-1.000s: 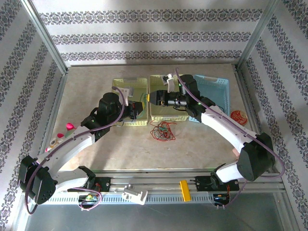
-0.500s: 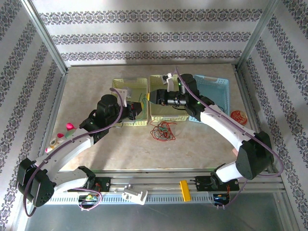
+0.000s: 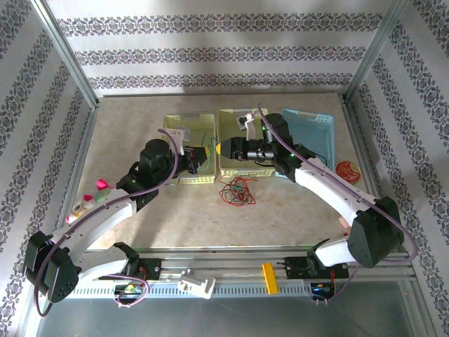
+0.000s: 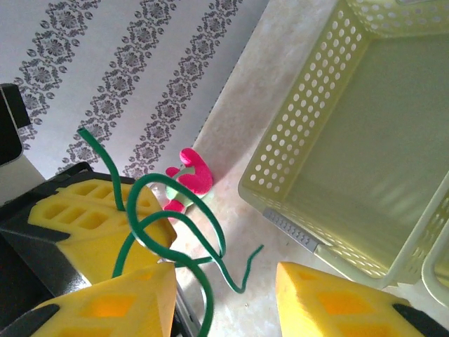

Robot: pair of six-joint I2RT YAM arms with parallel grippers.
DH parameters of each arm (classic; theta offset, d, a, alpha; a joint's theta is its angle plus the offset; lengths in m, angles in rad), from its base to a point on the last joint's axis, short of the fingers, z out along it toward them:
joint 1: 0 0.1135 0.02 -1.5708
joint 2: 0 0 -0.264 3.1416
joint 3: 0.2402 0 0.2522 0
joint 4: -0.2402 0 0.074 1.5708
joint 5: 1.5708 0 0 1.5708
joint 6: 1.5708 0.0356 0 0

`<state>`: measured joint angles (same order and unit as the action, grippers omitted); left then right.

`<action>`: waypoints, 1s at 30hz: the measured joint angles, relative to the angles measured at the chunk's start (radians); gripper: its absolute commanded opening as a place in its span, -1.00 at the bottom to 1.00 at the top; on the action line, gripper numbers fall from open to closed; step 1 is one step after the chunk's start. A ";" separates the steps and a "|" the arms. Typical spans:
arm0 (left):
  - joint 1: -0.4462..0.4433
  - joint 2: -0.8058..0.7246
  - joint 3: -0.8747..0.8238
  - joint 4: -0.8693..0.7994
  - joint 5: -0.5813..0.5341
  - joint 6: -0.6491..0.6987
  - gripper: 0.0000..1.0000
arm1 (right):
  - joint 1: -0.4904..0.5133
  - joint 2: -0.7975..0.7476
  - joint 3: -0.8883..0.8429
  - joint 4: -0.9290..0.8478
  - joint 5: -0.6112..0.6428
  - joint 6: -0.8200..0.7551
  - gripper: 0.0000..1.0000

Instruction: Untangle the cables

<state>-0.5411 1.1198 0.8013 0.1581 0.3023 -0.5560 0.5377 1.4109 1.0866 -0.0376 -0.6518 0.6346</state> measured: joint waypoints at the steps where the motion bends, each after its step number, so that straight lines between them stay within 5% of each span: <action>1: 0.000 -0.003 -0.008 0.013 0.000 -0.002 -1.00 | 0.002 0.008 0.000 0.013 -0.003 0.005 -0.24; 6: 0.000 -0.020 -0.031 0.059 -0.002 -0.004 -1.00 | 0.008 0.043 -0.001 0.067 -0.019 0.044 -0.78; 10: 0.000 -0.038 -0.034 0.059 -0.034 -0.004 -1.00 | 0.008 0.043 -0.002 0.071 0.011 0.043 -0.99; 22: 0.020 -0.061 -0.034 -0.001 -0.171 -0.056 -1.00 | -0.132 -0.089 -0.067 -0.048 0.116 0.036 -1.00; 26: 0.024 -0.035 -0.035 -0.002 -0.160 -0.067 0.03 | -0.163 -0.106 -0.084 -0.056 0.130 0.045 -1.00; 30: 0.040 -0.017 -0.035 -0.004 -0.175 -0.081 0.40 | -0.231 -0.109 -0.095 -0.035 0.176 0.071 -1.00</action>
<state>-0.5014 1.1027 0.7658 0.1543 0.1268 -0.6369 0.3065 1.3022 0.9920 -0.0727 -0.4759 0.7052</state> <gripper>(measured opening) 0.668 0.058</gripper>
